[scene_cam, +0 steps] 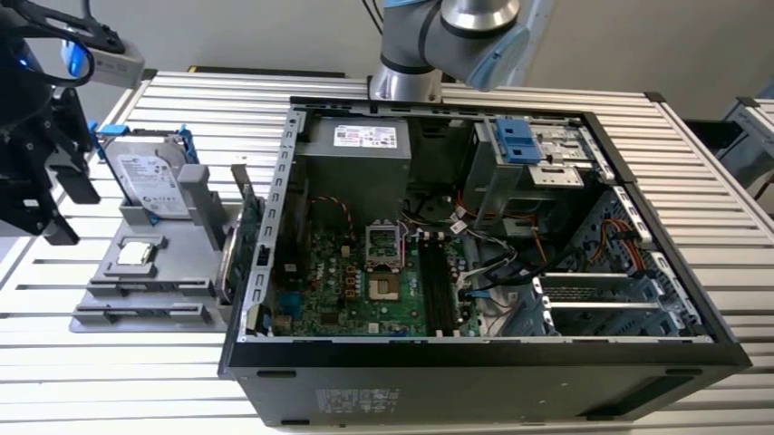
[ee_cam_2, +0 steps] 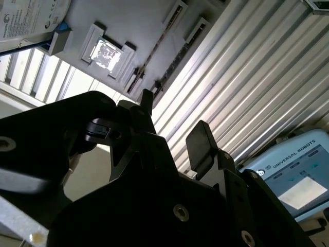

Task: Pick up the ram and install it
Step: 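Pick up the ram and move it above insertion slot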

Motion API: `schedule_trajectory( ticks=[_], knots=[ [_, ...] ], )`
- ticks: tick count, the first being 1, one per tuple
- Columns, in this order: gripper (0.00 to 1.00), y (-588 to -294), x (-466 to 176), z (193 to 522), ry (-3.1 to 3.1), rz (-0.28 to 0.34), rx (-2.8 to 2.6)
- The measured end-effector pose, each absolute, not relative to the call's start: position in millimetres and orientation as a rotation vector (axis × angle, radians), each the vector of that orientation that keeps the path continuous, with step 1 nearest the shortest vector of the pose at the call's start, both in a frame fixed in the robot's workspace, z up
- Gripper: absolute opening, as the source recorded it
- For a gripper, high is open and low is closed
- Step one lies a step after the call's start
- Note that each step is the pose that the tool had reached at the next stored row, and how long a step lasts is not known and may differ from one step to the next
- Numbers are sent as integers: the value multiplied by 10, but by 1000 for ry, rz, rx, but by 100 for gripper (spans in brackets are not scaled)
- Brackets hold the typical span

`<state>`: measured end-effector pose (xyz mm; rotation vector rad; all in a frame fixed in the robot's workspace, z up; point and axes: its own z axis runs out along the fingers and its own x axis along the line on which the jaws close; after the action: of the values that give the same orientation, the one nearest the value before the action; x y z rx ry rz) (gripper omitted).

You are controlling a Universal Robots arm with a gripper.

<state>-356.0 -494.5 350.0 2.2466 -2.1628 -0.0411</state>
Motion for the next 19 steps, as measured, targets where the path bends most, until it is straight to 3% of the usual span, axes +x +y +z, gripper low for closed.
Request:
schedule_trajectory(
  ticks=[19],
  knots=[
    [100,-4944,-3548,3366,-2163,-41,2247]
  ],
)
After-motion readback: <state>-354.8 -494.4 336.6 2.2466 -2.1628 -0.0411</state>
